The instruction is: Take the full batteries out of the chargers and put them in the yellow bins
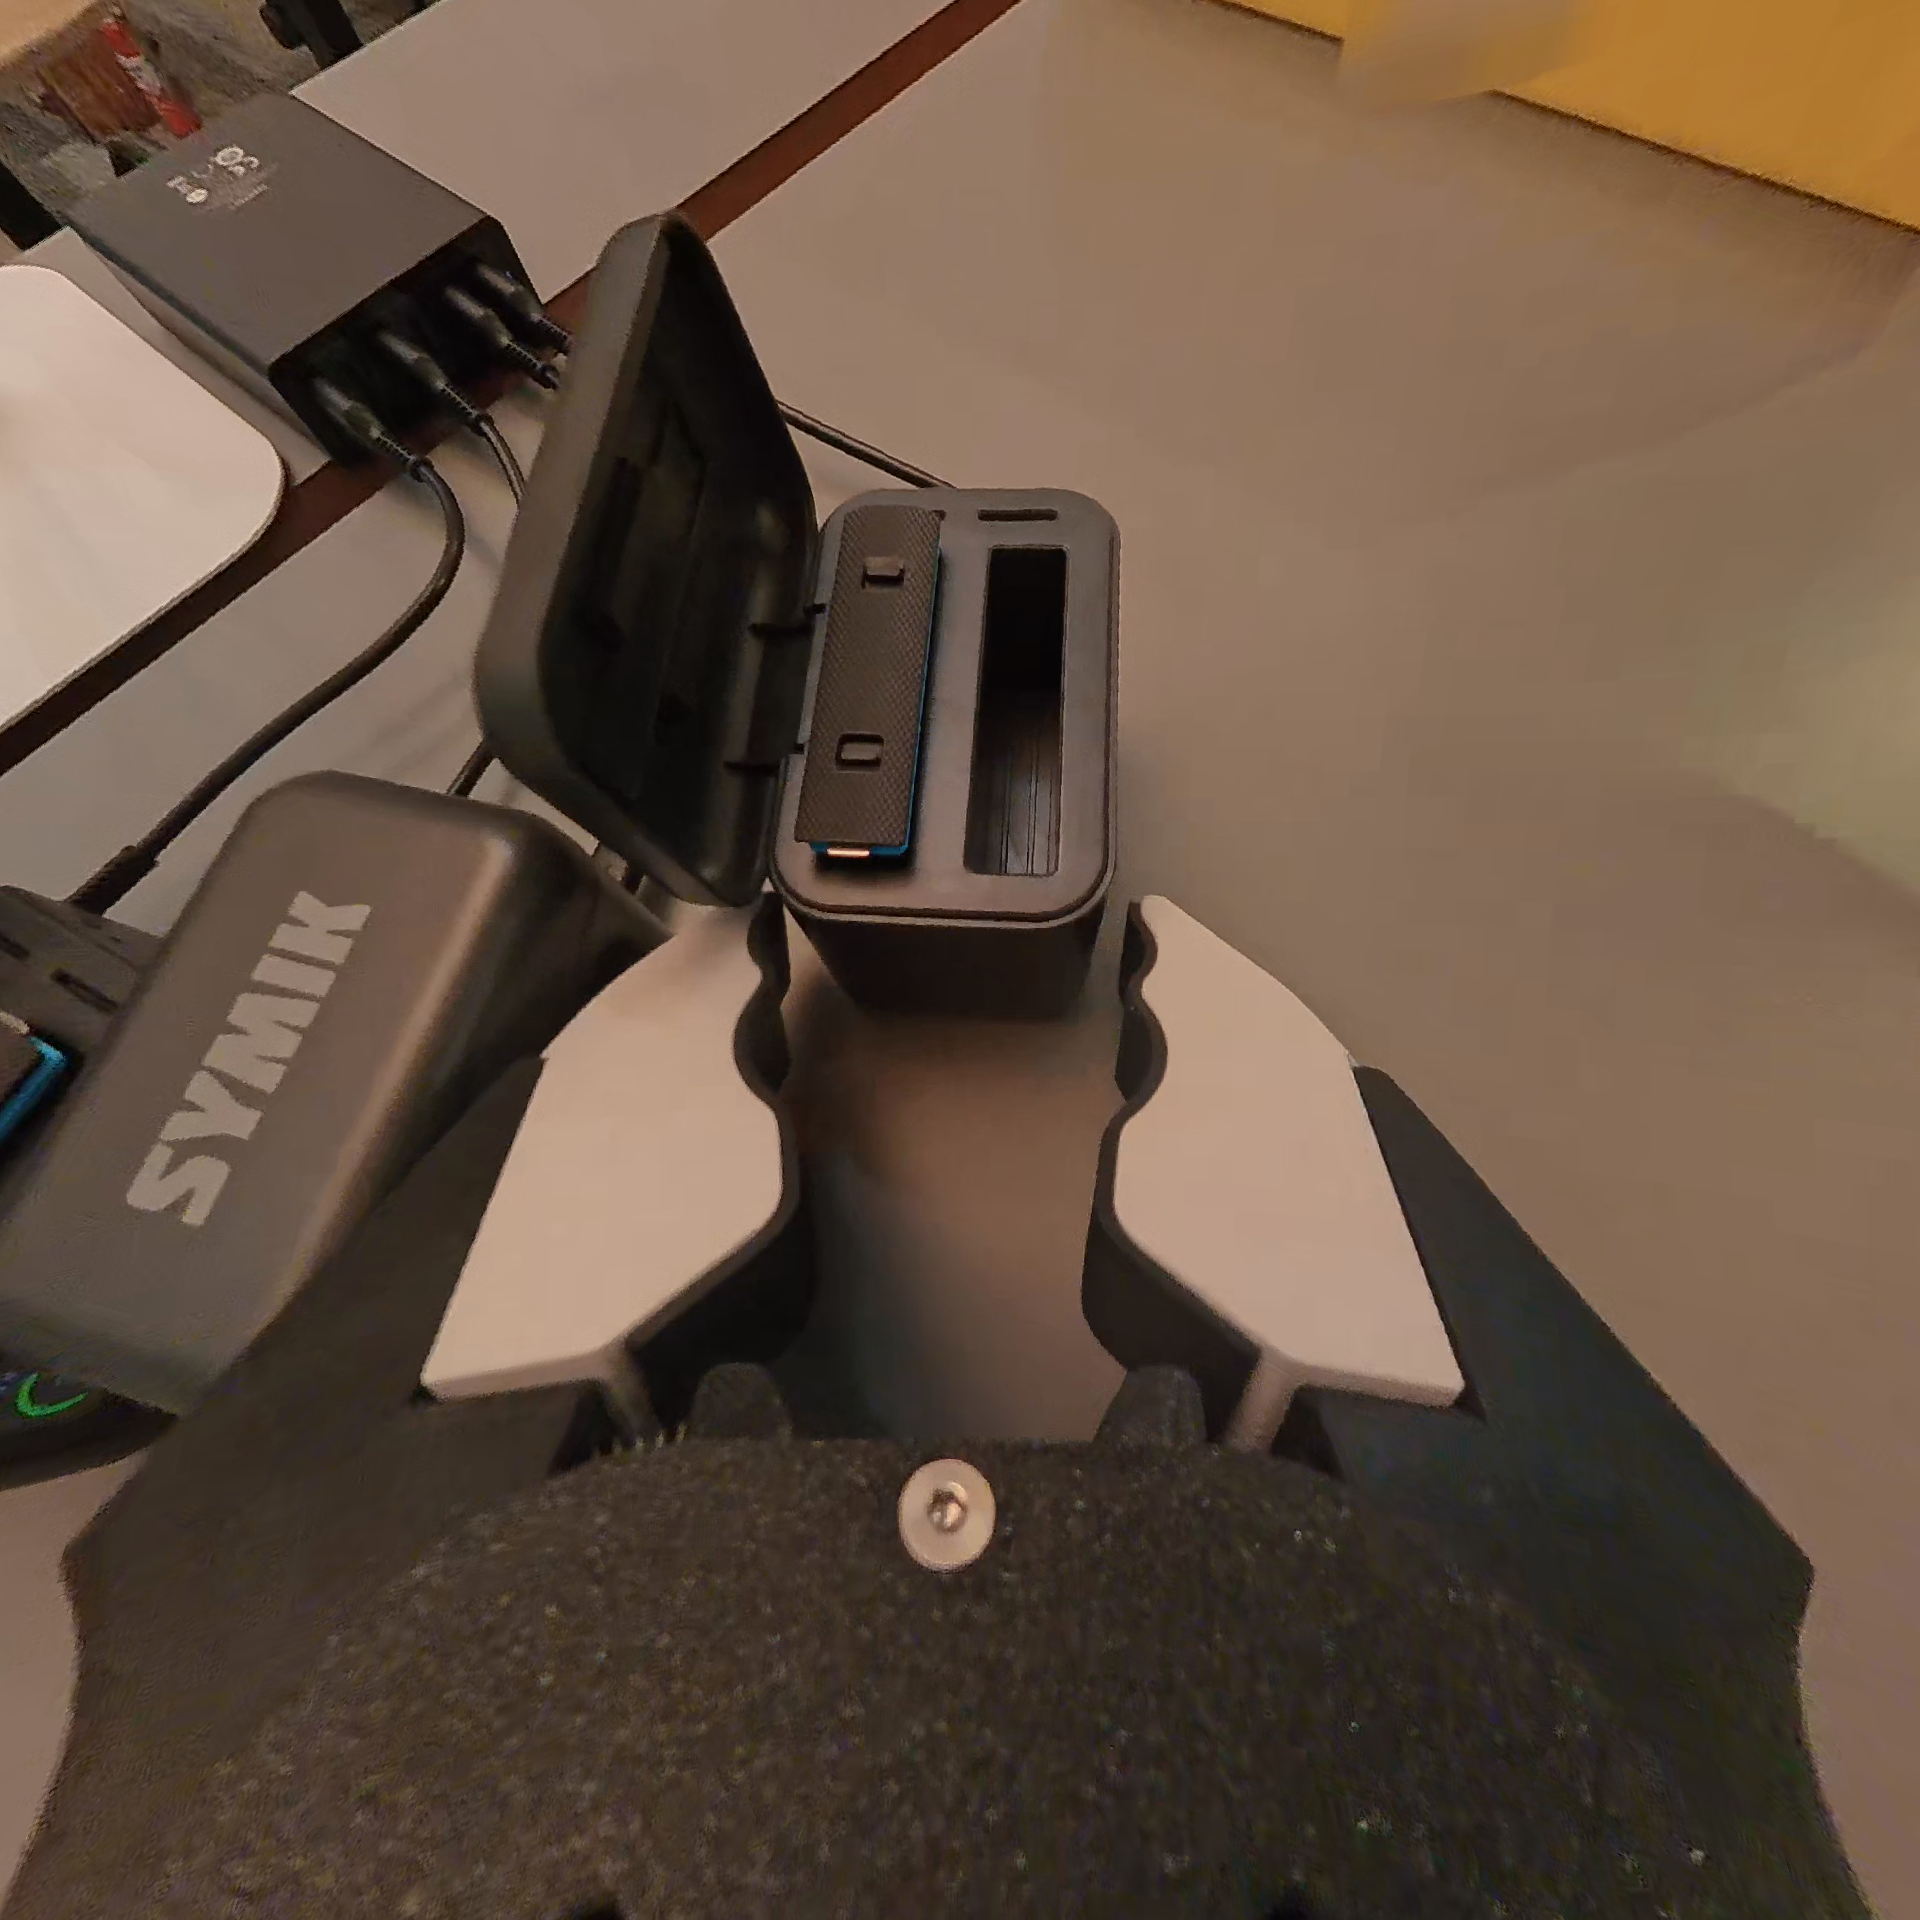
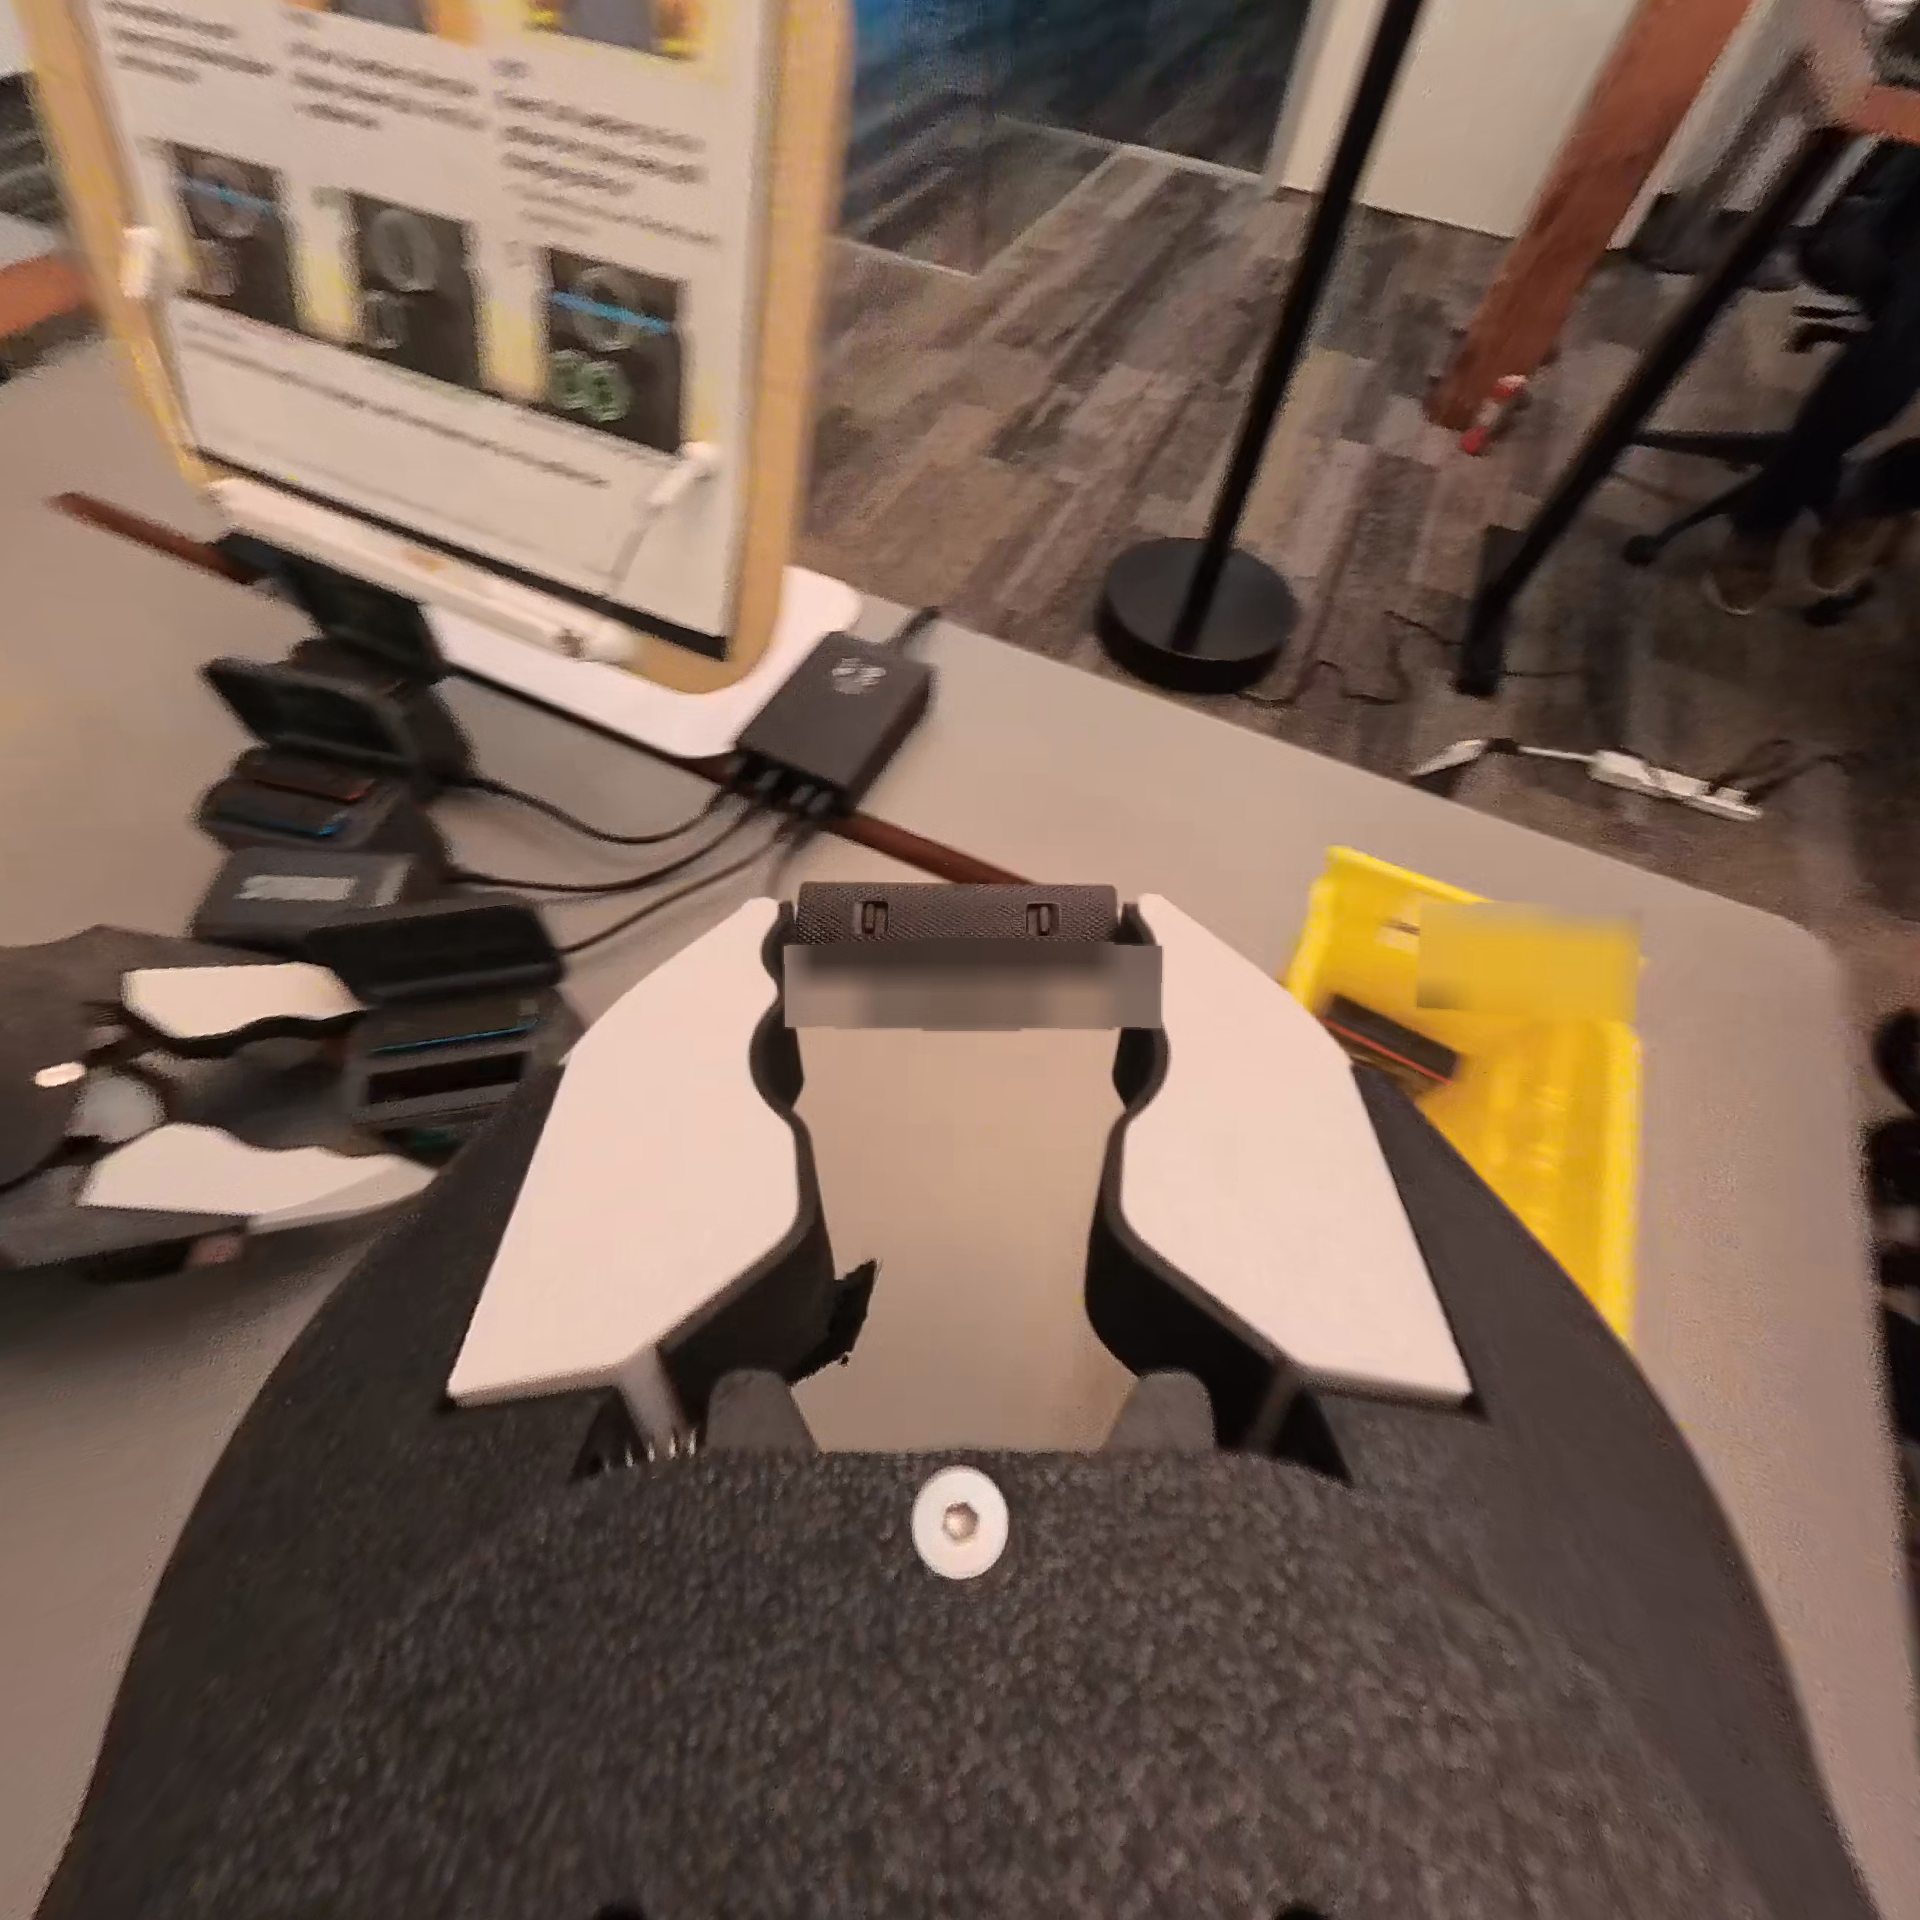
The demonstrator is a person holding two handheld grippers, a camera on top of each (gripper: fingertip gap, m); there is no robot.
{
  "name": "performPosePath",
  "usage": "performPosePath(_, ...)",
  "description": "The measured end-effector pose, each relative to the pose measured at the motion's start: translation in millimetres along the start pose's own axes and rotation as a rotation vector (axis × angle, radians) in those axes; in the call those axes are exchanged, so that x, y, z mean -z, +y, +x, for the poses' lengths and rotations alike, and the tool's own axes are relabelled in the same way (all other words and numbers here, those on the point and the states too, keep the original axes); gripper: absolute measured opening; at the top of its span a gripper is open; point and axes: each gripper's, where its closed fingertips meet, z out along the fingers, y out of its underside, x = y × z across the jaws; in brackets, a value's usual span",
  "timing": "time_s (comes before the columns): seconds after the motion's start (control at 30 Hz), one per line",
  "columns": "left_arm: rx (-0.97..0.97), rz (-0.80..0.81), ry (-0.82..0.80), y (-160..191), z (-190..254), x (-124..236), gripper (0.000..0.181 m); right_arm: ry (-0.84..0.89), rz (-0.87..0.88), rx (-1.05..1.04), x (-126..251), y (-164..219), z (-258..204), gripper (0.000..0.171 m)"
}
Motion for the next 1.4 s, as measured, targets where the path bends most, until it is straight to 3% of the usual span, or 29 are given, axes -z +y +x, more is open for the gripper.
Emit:
performPosePath(0.23, -0.023, -0.004, -0.014, 2.2, -1.6, 1.6, 0.055, 0.222, -0.077, -0.104, 1.0, 16.3, 124.3, 0.059)
performPosePath(0.37, -0.030, -0.002, -0.018, 2.7, -1.9, 1.7, 0.054, 0.264, -0.154, -0.198, -27.1, 49.9, 156.7, 0.059)
performPosePath(0.53, -0.038, 0.002, -0.024, 3.5, -2.0, 1.7, 0.054, 0.357, -0.242, -0.276, -66.4, 87.3, 173.8, 0.059)
performPosePath(0.7, -0.040, 0.003, -0.021, 3.9, -1.9, 1.9, 0.053, 0.412, -0.312, -0.261, -88.0, 99.3, 174.2, 0.059)
performPosePath(1.4, -0.049, 0.003, -0.020, 4.1, -1.6, 1.8, 0.053, 0.379, -0.428, -0.271, -104.0, 112.7, 174.9, 0.059)
